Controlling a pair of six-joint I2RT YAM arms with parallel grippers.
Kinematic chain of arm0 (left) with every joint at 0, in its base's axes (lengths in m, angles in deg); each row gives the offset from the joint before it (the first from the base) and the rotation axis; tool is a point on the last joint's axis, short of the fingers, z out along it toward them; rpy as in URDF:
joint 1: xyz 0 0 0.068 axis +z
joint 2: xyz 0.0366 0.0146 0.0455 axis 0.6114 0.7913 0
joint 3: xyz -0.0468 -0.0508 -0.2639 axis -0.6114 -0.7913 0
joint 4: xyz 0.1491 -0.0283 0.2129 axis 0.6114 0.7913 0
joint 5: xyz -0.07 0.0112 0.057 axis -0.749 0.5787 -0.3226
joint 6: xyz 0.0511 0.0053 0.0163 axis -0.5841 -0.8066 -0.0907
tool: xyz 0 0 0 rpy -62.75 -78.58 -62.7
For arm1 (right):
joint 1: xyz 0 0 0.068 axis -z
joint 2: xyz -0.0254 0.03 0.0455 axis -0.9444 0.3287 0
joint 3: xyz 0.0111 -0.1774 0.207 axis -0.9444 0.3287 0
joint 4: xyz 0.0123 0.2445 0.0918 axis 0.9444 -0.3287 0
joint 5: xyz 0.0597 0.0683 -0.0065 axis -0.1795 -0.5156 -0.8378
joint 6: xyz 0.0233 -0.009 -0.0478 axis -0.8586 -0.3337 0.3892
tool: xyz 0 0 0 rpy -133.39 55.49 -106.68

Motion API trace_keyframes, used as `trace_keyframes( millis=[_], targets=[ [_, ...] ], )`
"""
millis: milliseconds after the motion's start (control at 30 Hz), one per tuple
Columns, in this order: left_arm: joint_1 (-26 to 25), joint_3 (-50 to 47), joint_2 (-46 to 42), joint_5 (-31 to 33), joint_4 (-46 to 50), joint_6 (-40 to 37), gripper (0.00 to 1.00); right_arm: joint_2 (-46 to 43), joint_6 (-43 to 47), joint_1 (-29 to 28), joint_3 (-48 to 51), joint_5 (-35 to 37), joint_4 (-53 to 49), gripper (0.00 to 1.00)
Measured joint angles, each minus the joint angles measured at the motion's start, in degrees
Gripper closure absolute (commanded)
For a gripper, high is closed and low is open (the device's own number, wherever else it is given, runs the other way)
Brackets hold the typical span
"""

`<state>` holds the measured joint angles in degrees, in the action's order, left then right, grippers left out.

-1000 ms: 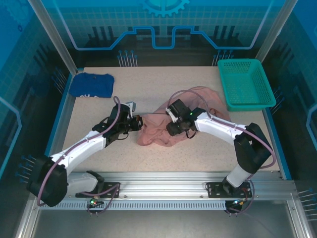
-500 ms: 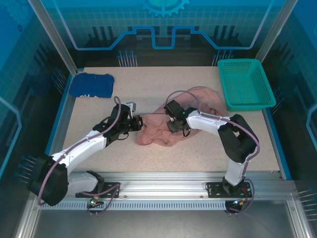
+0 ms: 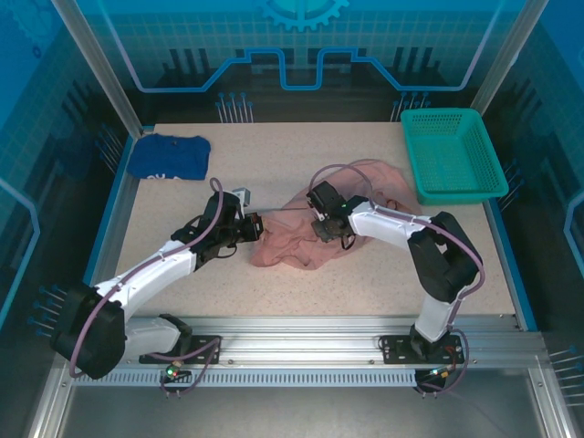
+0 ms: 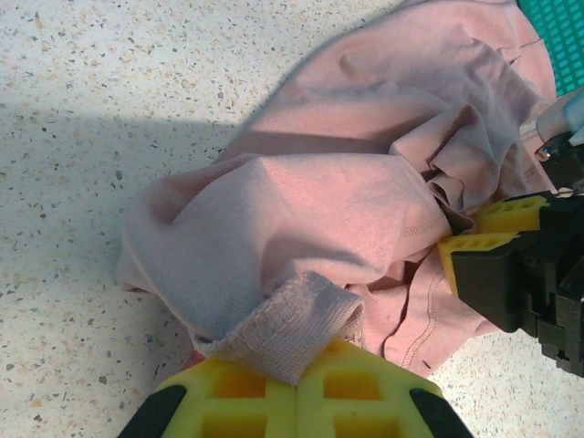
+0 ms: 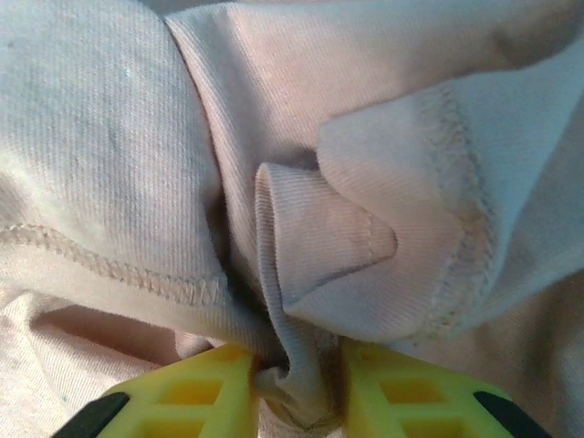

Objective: Fold the inside-out t-shirt
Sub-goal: Flatten out the T-shirt at the center of the table.

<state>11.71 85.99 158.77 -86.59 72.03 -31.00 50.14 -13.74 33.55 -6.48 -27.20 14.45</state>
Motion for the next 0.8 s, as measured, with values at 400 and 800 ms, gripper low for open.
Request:
trace_keyframes(
  millis=[400,800],
  targets=[
    [0.33,0.0,0.0,1.33,0.04,-0.24,1.0,-2.23,0.04,1.66,1.97,-2.23,-0.35,0.93],
    [5.66,-1.64,-5.38,7.26,2.4,-1.31,1.0,-27.87,-0.85,10.12,9.94,-15.67,-0.85,1.0]
  ],
)
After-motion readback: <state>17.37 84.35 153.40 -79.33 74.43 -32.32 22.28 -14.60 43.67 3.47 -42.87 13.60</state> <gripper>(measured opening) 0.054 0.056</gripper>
